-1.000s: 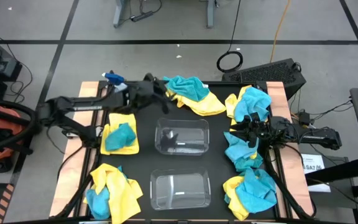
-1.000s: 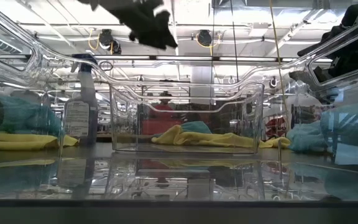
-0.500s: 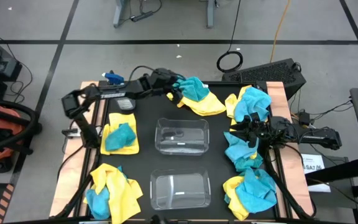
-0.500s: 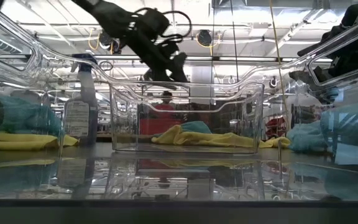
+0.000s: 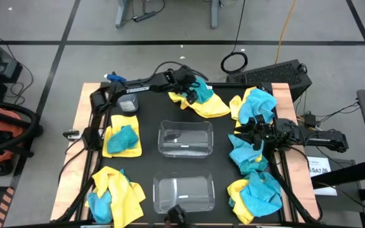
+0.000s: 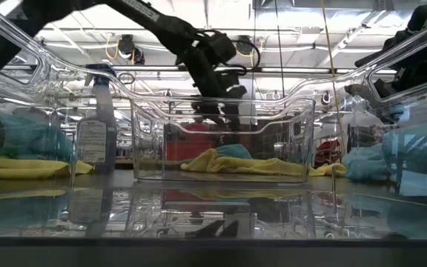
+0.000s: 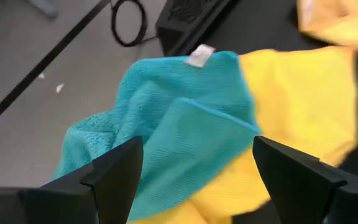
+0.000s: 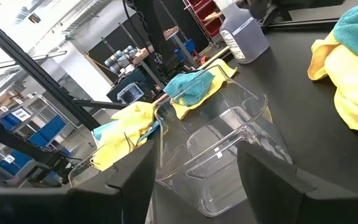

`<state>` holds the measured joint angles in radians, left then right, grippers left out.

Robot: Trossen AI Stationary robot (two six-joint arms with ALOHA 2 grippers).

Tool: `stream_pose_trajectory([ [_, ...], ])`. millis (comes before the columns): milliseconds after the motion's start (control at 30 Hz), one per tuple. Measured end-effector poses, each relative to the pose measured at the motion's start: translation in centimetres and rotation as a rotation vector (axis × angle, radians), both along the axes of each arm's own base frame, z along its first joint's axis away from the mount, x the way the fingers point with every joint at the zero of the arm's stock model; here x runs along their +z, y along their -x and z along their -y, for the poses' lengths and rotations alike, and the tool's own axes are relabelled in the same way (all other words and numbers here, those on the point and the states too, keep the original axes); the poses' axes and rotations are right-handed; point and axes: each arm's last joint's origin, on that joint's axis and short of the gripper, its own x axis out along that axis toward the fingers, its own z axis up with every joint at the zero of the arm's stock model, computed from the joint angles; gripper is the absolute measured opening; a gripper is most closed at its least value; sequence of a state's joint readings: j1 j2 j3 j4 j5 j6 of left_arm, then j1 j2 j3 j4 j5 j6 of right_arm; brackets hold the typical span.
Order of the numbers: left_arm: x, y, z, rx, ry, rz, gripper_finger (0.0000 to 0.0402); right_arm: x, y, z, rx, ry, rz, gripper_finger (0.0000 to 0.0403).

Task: Sort microfiber towel by color & place in baskets
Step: Put the blue microfiber cloth into the bottom transparent bin

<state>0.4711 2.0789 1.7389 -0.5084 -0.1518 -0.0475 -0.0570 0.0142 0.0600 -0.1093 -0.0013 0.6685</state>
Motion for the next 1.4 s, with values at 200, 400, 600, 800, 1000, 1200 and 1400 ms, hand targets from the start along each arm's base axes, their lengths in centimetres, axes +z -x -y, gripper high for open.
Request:
stream_pose_trajectory([
  [200,-1.1,-0.1,-1.7,0.078,0.062,-0.050,0.0310,0.0,0.0,0.0,0.000,0.000,0.000,0.0215],
  [400,-2.0,-0.3,-1.9,0.081,0.123,-0.096,0.0310,0.0,0.0,0.0,0.000,0.000,0.000,0.0215],
  [600,-2.0,-0.3,-1.7,0.068,0.133,-0.111,0.0310,0.0,0.0,0.0,0.000,0.000,0.000,0.0215],
  [800,0.8,0.6,-0.9,0.014,0.153,-0.188,0.0310,0.0,0.0,0.0,0.000,0.000,0.000,0.0215],
  [1000,3.8,4.3,3.6,-0.073,0.295,-0.570,0.0310,0.0,0.0,0.0,-0.001,0.000,0.000,0.0215],
  [1200,7.6,7.7,10.7,-0.076,0.211,-0.687,0.0310,0.0,0.0,0.0,0.000,0.000,-0.001,0.0215],
  [1400,10.0,12.3,16.9,-0.031,0.205,-0.587,0.0310,0.0,0.0,0.0,0.000,0.000,-0.002,0.0215],
])
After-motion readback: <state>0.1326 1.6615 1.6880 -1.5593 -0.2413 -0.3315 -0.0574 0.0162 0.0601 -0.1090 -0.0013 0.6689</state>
